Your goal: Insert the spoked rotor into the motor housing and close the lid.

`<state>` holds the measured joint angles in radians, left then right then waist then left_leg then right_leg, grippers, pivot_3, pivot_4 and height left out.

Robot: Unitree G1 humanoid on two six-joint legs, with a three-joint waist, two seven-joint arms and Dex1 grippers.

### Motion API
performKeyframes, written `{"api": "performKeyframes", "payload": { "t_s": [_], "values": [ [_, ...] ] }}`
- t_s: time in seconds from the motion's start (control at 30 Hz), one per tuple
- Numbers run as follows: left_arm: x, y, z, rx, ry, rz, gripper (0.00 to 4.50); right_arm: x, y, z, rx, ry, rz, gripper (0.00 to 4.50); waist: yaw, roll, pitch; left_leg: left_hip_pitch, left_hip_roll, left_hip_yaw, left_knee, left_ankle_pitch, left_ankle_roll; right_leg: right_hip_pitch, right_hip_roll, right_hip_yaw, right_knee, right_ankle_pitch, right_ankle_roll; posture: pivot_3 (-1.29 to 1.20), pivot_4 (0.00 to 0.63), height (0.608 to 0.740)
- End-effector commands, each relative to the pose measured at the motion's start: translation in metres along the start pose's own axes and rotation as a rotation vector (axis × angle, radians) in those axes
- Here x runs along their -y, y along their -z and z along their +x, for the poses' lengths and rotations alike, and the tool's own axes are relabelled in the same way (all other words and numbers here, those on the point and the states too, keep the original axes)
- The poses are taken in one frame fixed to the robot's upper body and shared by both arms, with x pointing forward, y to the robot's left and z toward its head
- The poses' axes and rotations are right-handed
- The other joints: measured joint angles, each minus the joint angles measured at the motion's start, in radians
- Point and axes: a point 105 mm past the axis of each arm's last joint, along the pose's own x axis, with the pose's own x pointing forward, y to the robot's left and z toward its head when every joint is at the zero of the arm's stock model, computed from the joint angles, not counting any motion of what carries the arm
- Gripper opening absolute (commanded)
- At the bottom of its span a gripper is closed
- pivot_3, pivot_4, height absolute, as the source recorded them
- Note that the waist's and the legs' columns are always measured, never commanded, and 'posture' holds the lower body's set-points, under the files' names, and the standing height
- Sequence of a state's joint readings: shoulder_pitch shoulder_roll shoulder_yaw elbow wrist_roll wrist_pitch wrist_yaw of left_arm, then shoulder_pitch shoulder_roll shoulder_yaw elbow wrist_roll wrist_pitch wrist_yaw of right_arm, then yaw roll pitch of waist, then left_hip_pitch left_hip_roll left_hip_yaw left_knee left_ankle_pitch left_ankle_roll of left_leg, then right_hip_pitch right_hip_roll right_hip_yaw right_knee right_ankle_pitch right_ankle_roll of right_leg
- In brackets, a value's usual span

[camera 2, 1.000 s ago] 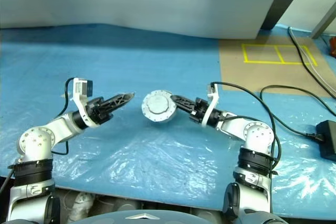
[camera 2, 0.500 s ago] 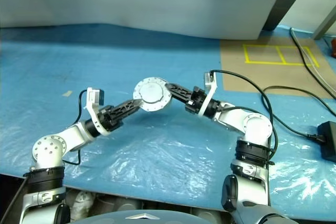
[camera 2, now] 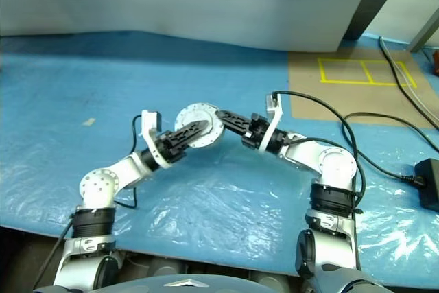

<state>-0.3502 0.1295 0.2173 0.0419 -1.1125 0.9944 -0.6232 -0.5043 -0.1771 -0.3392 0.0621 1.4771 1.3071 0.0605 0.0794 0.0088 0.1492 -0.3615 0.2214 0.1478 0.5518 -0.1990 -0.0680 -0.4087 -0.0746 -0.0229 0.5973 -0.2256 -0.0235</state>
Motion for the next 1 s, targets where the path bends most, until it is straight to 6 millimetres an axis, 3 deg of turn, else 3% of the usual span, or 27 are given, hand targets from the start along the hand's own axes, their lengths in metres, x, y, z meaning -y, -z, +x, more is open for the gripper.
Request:
{"api": "performKeyframes", "payload": {
  "t_s": [0.03,0.17,0.37,0.6,0.8,0.93,1.0],
  "values": [
    [0.005,-0.01,0.007,0.03,0.021,0.023,4.49,-0.023,-0.007,0.0,0.03,-0.109,-0.024,1.16,0.001,0.0,0.0,-0.001,0.0,0.0,0.0,0.0,0.0,0.0,0.0,0.0,0.001,0.0,0.0,0.0,0.15,0.74],
    [0.0,-0.011,0.013,0.047,0.001,0.013,4.49,-0.02,-0.007,0.001,0.034,-0.095,-0.019,1.16,0.001,0.0,0.0,-0.002,0.0,0.0,0.006,0.0,0.0,0.0,-0.001,0.0,0.006,0.0,0.0,0.0,0.15,0.74],
    [-0.011,0.001,0.02,-0.035,-0.057,0.023,3.04,-0.013,-0.005,0.004,0.041,-0.044,-0.017,1.16,0.002,-0.001,0.001,-0.003,0.0,-0.001,0.01,0.0,0.0,0.0,-0.001,0.001,0.008,0.0,0.0,0.0,0.15,0.74],
    [-0.013,0.006,0.017,-0.062,-0.073,0.044,2.96,-0.007,-0.006,0.007,0.07,0.016,-0.065,1.16,0.001,-0.001,0.001,-0.004,0.0,-0.001,0.011,0.0,0.0,-0.001,-0.001,0.001,0.008,0.0,0.0,0.0,0.15,0.74],
    [-0.014,-0.003,0.016,-0.022,-0.08,0.036,2.96,-0.002,-0.01,0.007,0.097,0.035,-0.071,1.16,0.001,-0.001,0.001,-0.006,0.0,-0.001,0.011,0.0,0.0,-0.006,-0.001,0.001,0.009,0.0,0.0,0.0,0.15,0.74],
    [-0.013,-0.015,0.016,0.03,-0.075,0.037,2.96,-0.006,-0.007,0.007,0.079,-0.013,-0.048,2.43,0.001,-0.002,0.001,-0.006,0.0,-0.001,0.011,0.0,0.0,-0.007,-0.001,0.001,0.009,0.0,0.0,0.0,0.15,0.74],
    [-0.012,-0.022,0.018,0.06,-0.075,0.044,2.96,-0.006,-0.007,0.008,0.072,-0.02,-0.041,2.43,0.001,-0.002,0.001,-0.007,0.0,-0.001,0.011,0.0,0.0,-0.007,-0.001,0.001,0.009,0.0,0.0,0.0,0.15,0.74]
  ]
}}
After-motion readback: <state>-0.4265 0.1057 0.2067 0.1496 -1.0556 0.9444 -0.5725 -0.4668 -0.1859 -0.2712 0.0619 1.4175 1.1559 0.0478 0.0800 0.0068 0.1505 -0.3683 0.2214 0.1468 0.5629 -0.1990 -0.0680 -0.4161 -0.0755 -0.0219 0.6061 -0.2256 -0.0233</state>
